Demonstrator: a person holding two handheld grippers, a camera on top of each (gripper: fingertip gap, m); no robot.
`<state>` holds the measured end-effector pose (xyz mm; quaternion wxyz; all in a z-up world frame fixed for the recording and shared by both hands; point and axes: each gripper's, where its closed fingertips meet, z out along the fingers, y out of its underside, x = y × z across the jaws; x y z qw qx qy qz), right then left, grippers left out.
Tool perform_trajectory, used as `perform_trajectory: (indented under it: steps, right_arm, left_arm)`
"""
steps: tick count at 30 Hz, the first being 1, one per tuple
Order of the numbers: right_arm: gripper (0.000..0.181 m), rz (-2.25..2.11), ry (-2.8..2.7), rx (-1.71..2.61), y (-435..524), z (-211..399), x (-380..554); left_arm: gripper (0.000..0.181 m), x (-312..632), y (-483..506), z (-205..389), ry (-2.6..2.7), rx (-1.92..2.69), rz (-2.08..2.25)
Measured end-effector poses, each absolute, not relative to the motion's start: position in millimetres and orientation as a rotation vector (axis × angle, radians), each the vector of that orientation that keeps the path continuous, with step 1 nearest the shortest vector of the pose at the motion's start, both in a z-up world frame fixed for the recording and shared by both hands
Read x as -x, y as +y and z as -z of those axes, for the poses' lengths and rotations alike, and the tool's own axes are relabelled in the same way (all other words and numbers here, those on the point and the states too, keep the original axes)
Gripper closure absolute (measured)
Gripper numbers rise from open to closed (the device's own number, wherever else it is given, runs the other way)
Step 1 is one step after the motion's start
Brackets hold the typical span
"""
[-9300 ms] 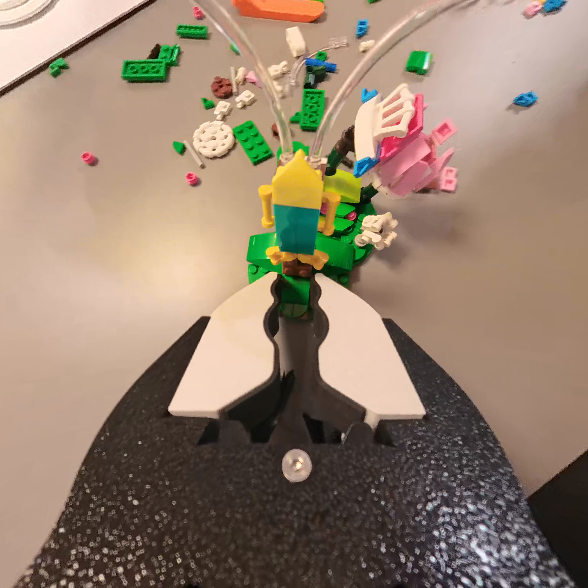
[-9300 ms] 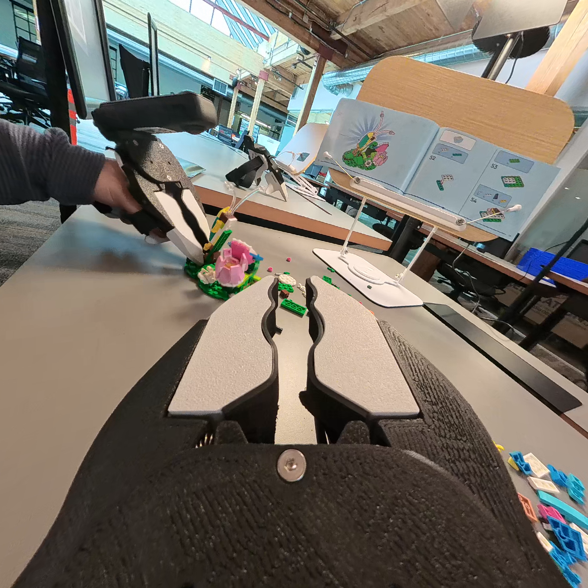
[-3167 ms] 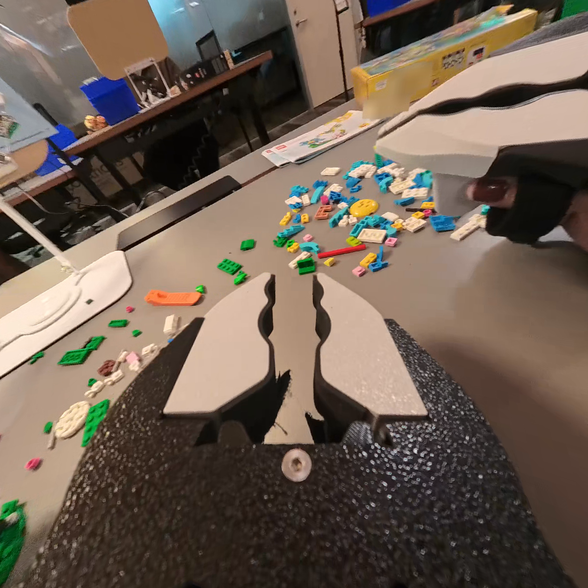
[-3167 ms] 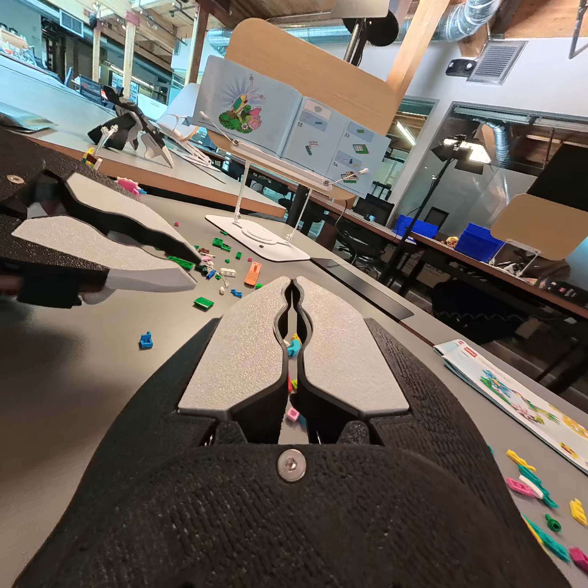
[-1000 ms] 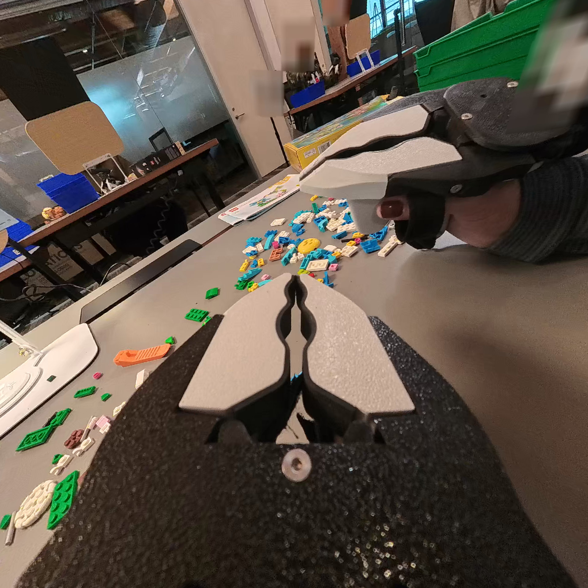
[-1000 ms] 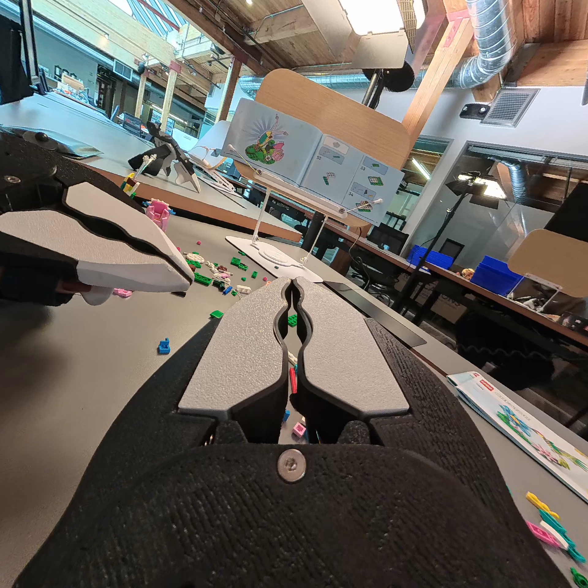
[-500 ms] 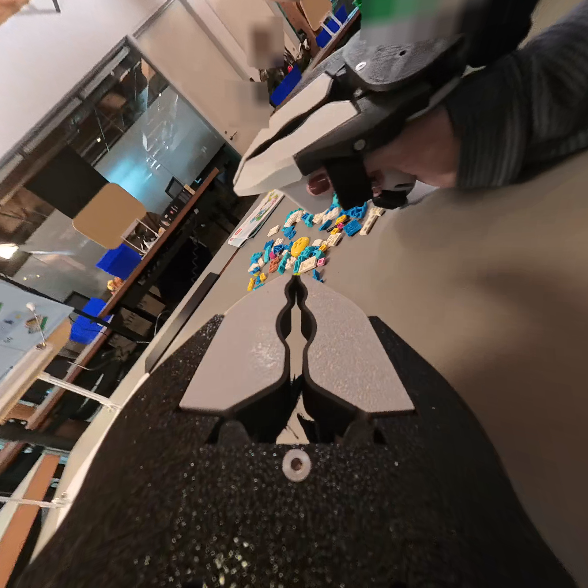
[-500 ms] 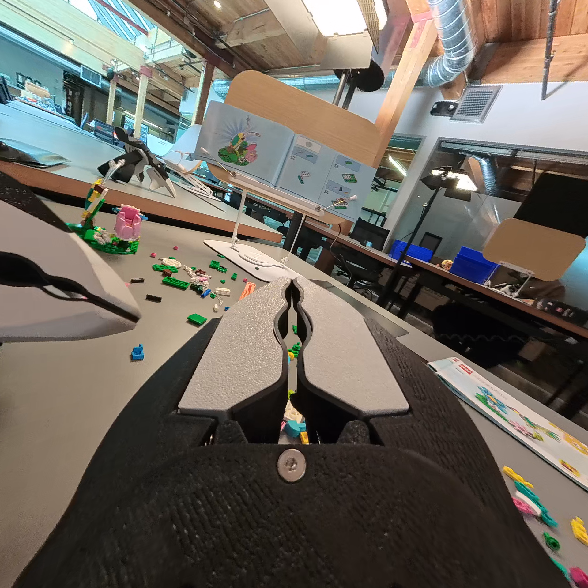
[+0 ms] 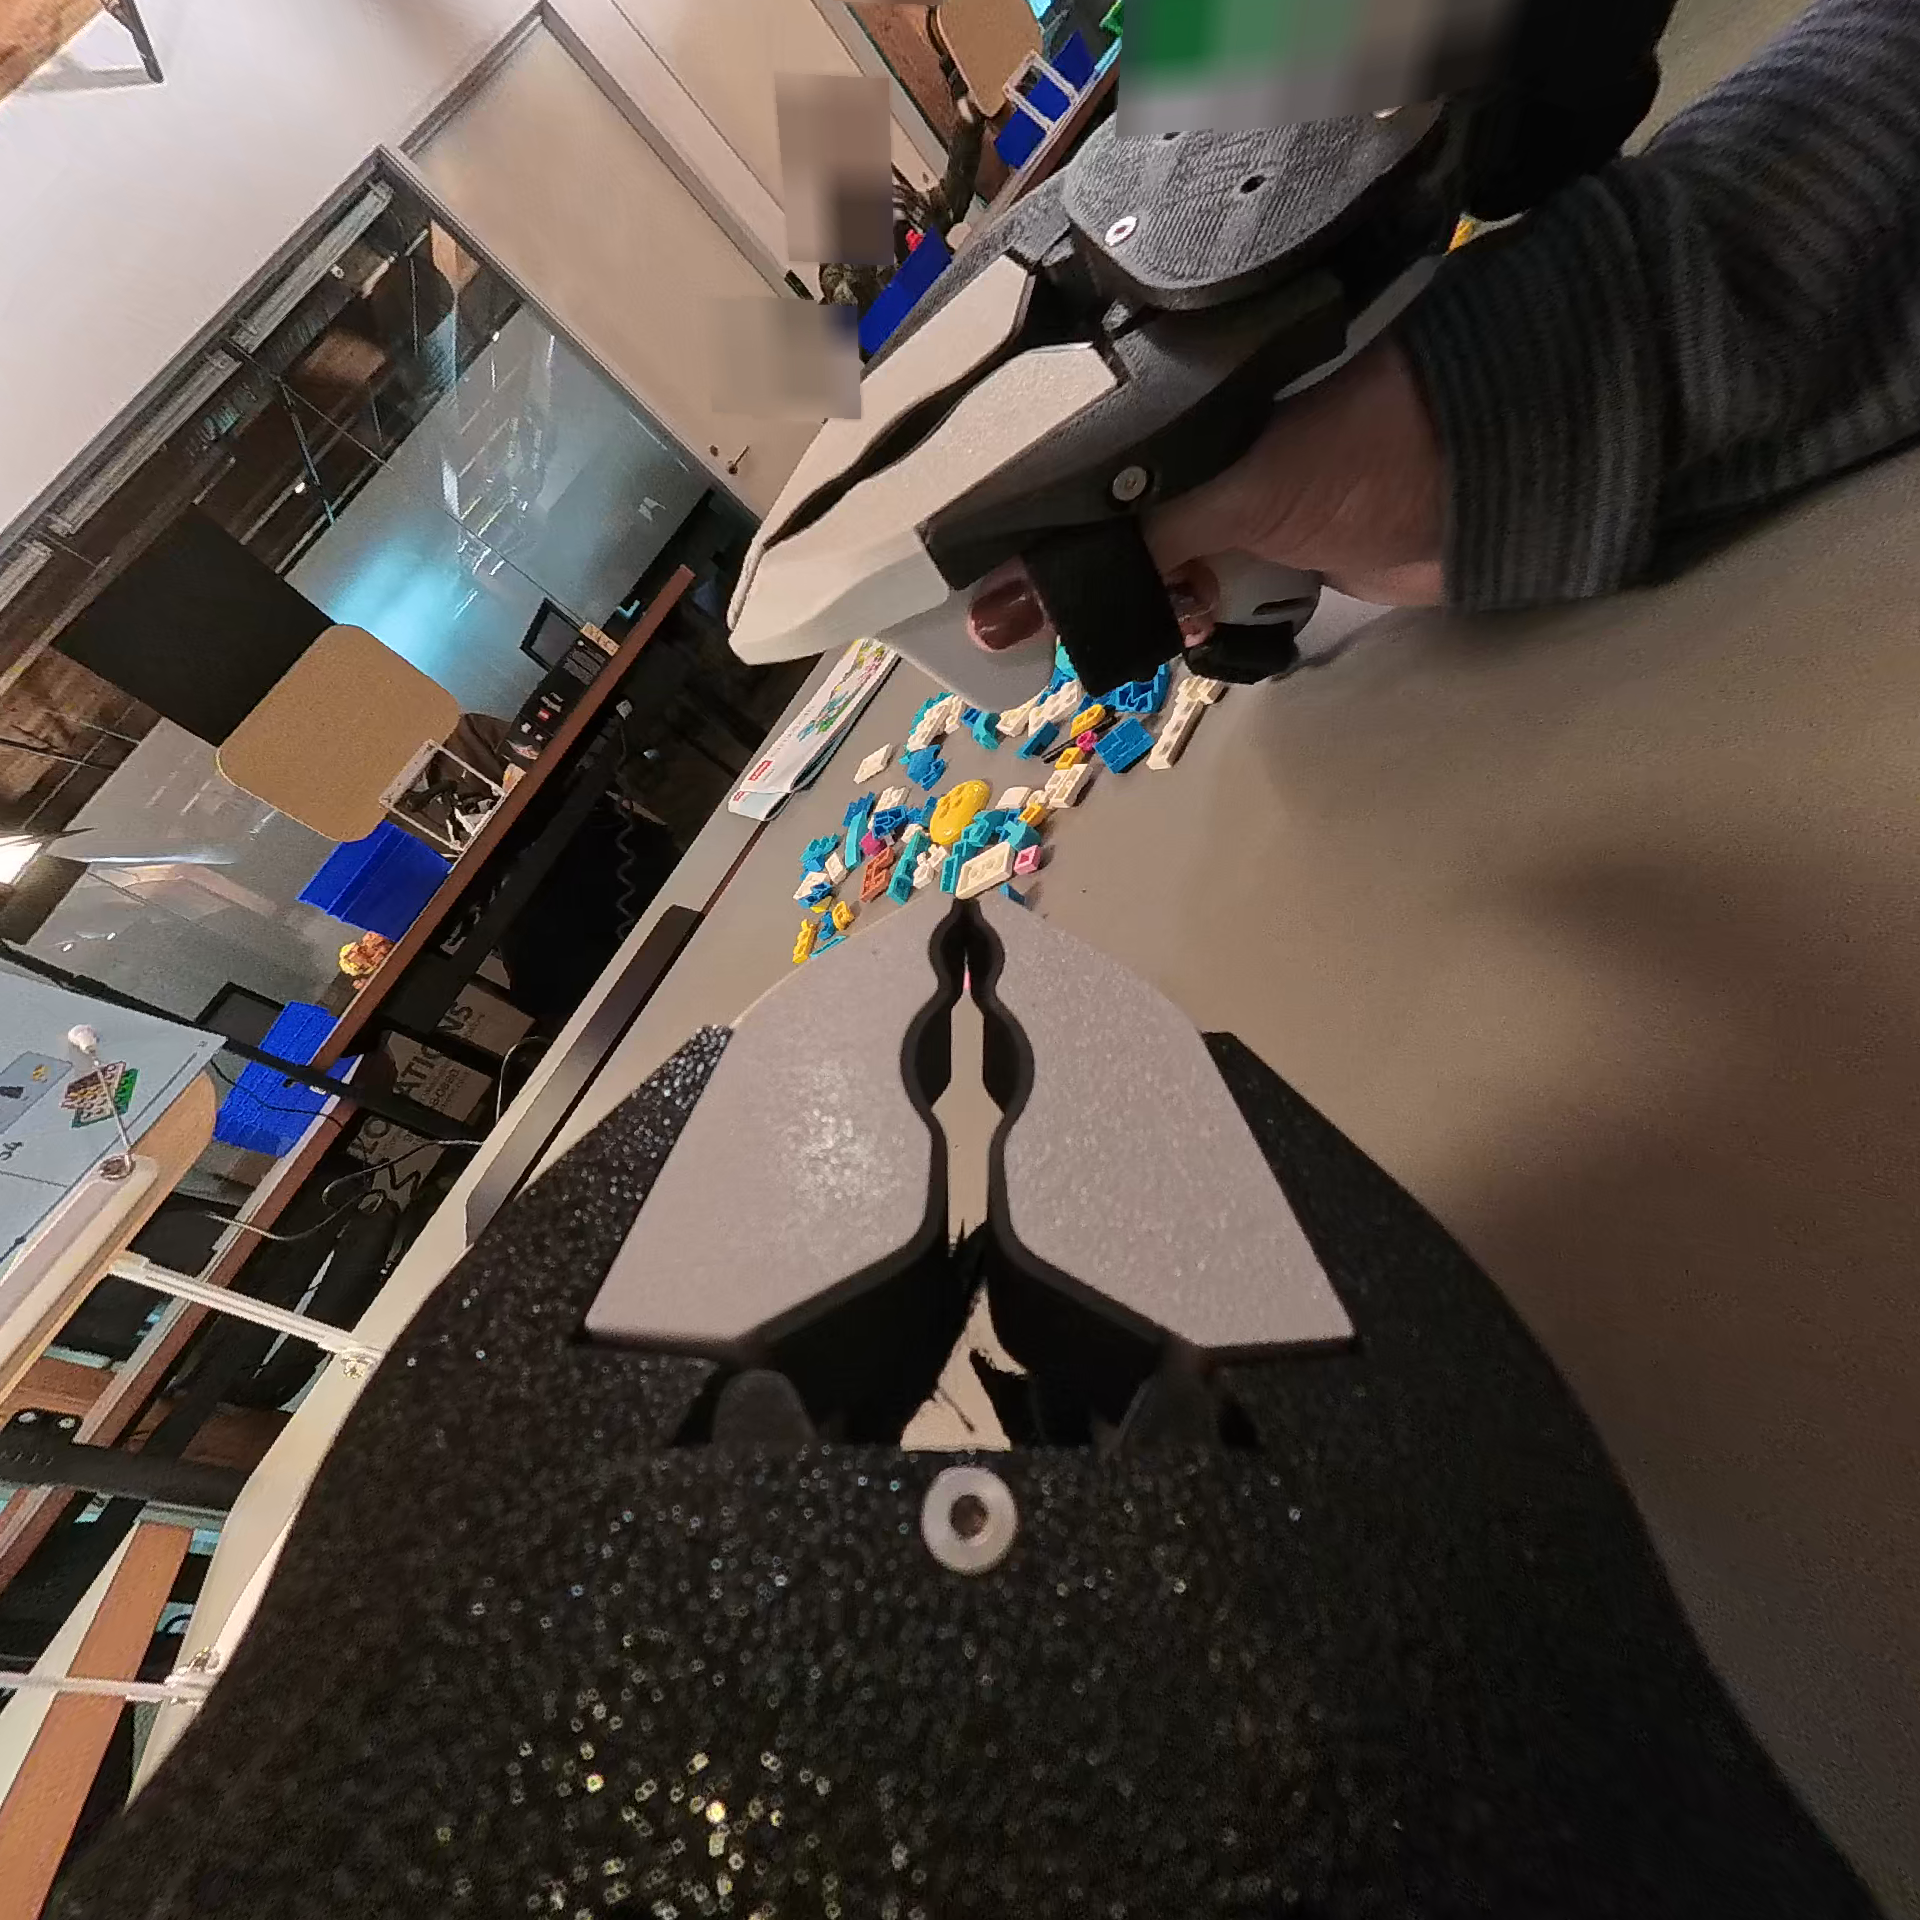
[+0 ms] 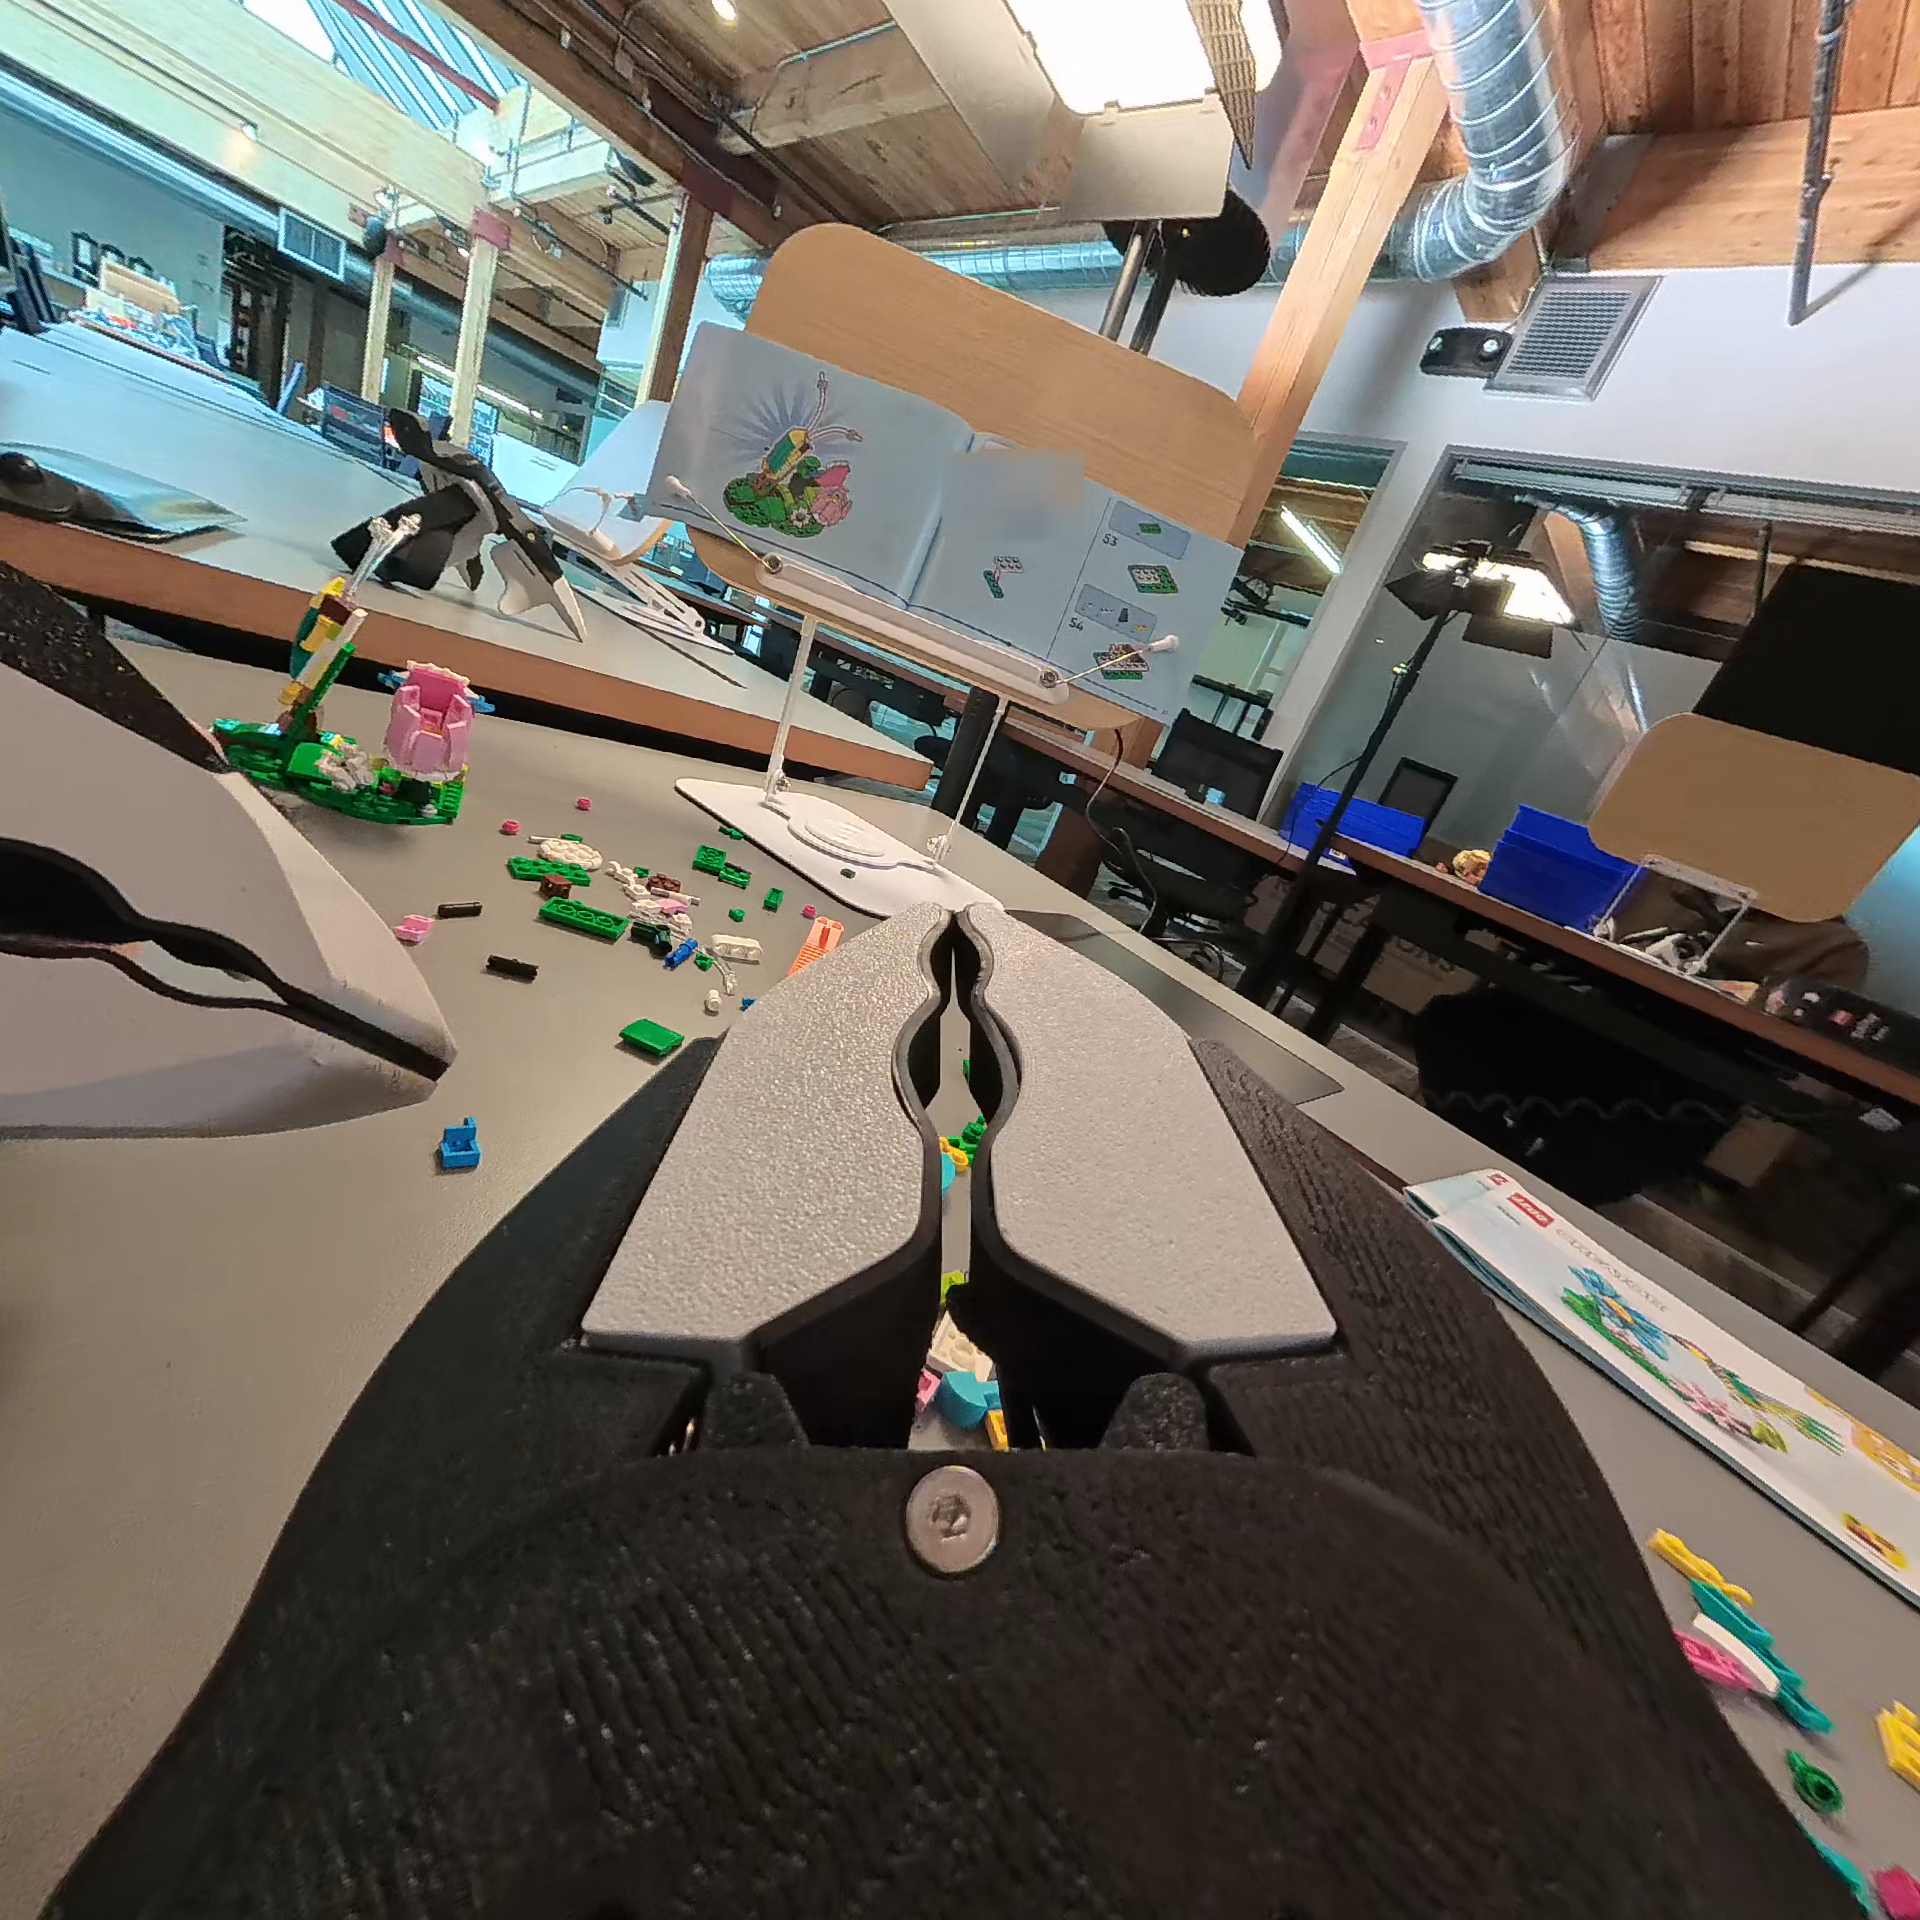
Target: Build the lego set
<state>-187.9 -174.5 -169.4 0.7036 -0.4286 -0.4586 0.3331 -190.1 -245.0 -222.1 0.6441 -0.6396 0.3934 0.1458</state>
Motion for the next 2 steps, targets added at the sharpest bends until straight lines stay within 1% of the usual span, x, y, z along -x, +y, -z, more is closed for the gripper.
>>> perform_trajectory:
  steps: [1,2]
  right_arm:
    - [0.181,-0.741,-1.022,0.953,-174.8,169.6,188.2]
    - [0.181,-0.741,-1.025,0.953,-175.0,169.9,188.5]
  left_arm:
    - [0.181,190.0,-245.0,222.0,0.895,1.456,-0.33]
    - [0.181,190.3,-245.0,221.9,0.892,1.457,-0.326]
